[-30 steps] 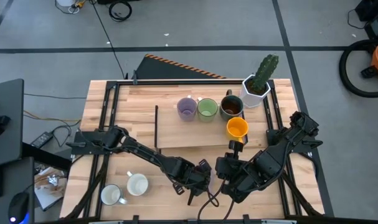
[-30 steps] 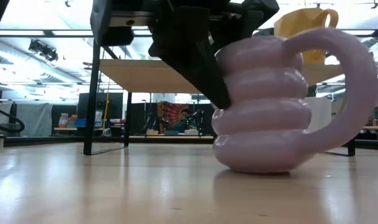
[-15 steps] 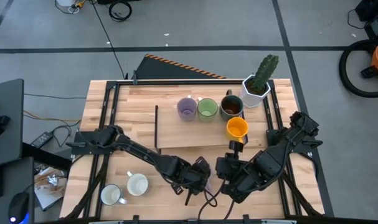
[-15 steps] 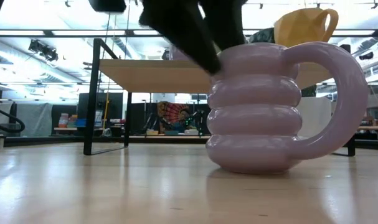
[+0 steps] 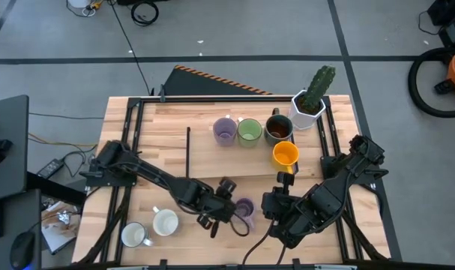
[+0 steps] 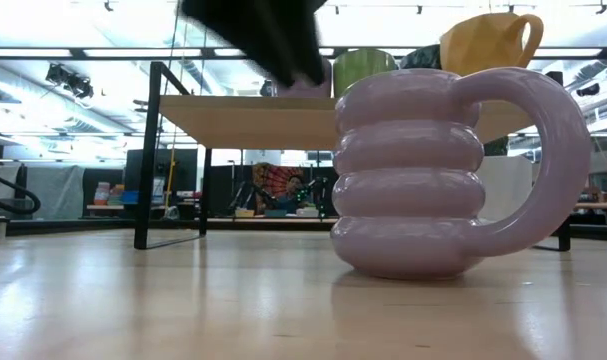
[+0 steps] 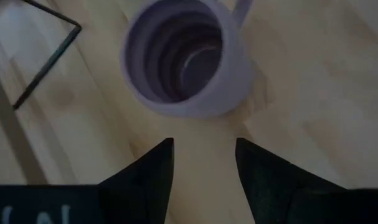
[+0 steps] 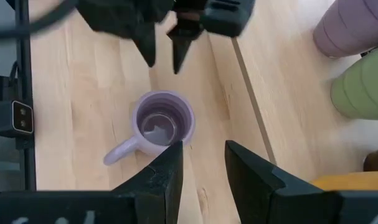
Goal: Place coffee mugs
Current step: Put the purple mug on the shelf
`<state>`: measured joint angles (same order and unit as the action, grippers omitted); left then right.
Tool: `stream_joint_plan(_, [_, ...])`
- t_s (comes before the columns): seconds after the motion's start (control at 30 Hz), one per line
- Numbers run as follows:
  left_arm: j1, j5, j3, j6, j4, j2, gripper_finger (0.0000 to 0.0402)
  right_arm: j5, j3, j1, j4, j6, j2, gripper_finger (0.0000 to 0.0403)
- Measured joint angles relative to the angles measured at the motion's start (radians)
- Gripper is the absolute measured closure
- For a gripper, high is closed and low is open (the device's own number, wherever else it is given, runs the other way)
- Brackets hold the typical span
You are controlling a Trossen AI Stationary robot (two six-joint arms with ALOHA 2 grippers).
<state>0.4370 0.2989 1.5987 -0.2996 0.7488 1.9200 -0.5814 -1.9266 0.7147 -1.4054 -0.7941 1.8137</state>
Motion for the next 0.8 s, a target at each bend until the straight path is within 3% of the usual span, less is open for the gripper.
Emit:
stream_joint_plan(0.17, [0.029,-0.006,-0.162,0.061,-0.135,-0.135,0.0235,0.004,0.0,-0.005,0.03,0.034,0.0,0.0278])
stream_joint_plan(0.5, [0.099,-0.006,-0.355,0.16,-0.264,-0.388,0.0237,0.033,0.001,-0.043,0.152,0.133,0.015,0.0278])
stream_joint_plan(0.8, [0.094,0.016,-0.659,0.202,-0.566,-0.673,0.0237,0.12,0.003,-0.075,0.168,0.2,0.097,0.0278])
